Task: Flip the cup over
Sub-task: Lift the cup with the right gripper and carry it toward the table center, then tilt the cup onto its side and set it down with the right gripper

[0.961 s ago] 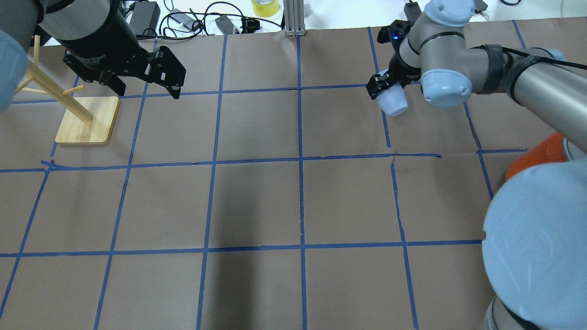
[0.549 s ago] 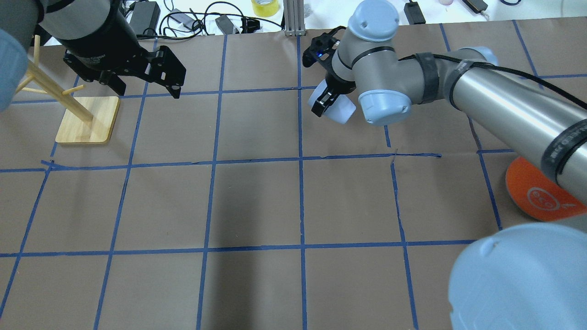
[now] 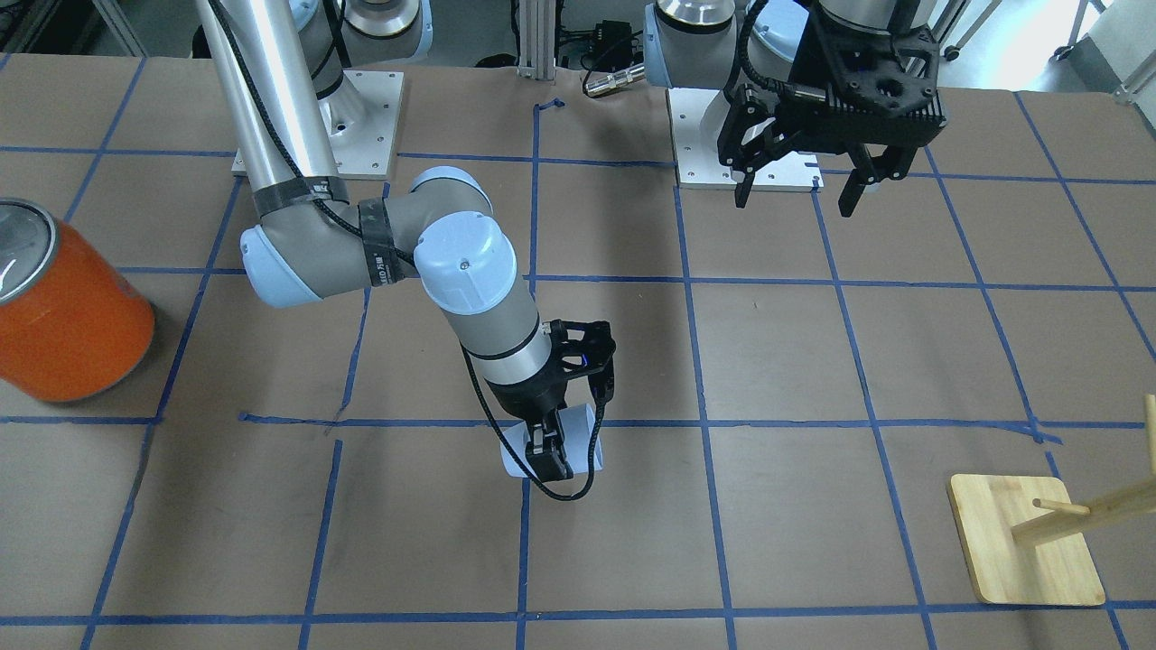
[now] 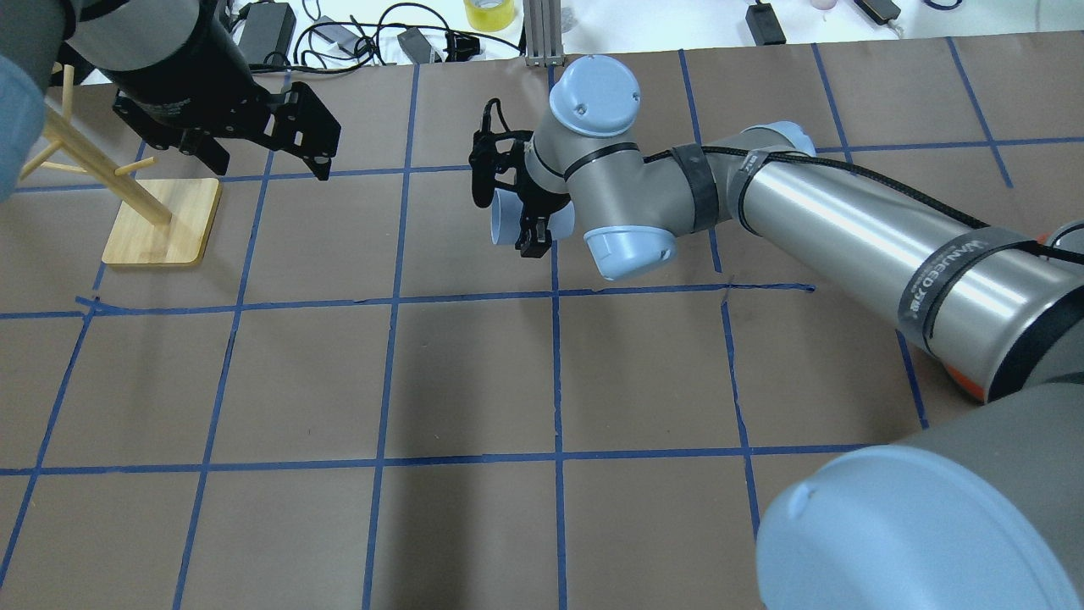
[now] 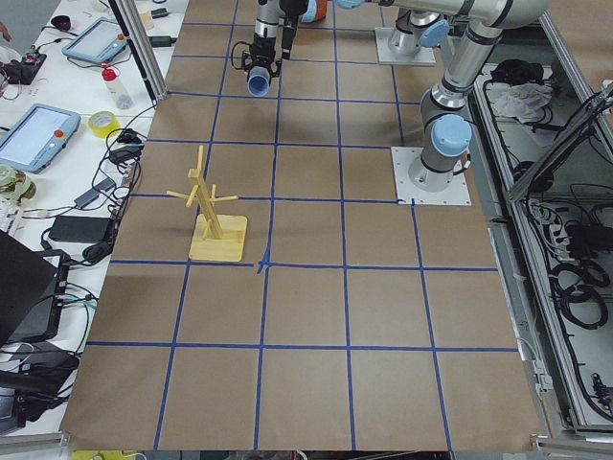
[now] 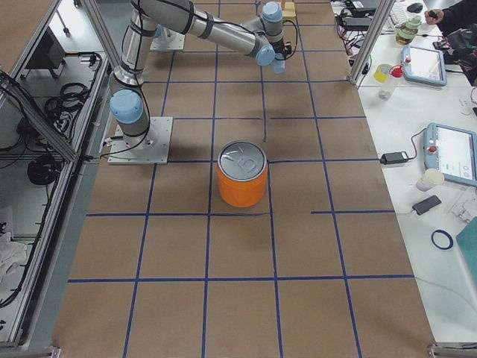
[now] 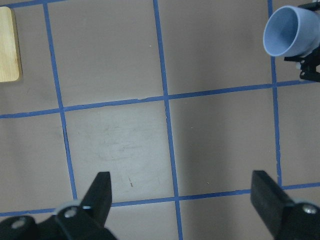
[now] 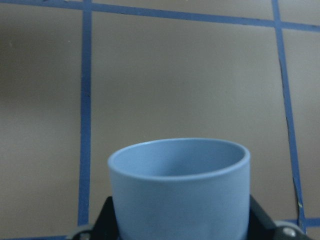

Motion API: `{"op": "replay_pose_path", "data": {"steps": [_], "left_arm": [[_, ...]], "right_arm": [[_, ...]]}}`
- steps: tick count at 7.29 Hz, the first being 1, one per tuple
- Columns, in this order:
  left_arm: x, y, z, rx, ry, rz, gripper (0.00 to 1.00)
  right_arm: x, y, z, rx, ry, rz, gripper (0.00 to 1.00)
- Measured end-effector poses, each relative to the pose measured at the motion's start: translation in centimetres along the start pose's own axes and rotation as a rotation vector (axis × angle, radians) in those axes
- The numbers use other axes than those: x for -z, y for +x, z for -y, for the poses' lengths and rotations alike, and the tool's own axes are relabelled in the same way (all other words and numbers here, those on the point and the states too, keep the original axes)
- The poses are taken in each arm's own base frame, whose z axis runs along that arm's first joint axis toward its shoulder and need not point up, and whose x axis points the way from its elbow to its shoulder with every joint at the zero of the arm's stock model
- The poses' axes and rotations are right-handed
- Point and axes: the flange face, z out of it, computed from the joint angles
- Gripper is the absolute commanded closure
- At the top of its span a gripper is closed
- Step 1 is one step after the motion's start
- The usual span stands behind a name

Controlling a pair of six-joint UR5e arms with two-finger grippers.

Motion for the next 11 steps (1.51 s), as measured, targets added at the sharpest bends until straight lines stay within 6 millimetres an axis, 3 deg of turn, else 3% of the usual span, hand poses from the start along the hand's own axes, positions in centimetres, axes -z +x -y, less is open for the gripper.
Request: {"op": "replay_pose_path", "data": {"steps": [3,7,9,11], "left_arm": [[0.1,0.0,-0.1,0.000,0.000,-0.001,0.00],[-0.1,0.2,-0.8,0.004,-0.045,-0.023,0.00],[-0.2,0.1,-1.1,0.008,-0.064,-0.033,0.00],[-0.5,-1.6,-0.8,0.033,-0.075,-0.081,0.00]], "right_arm": [[-3.4,-1.7,-0.1,0.057,0.009,0.065,0.13],[-4.2,-2.1,-0.5,-0.009,-0.004,0.083,0.00],[-3.4,-2.0,-0.3,-0.024,-0.004,0.074,0.00],[1.3,-1.4,0.1,-0.036,0.000,0.049,0.00]]}}
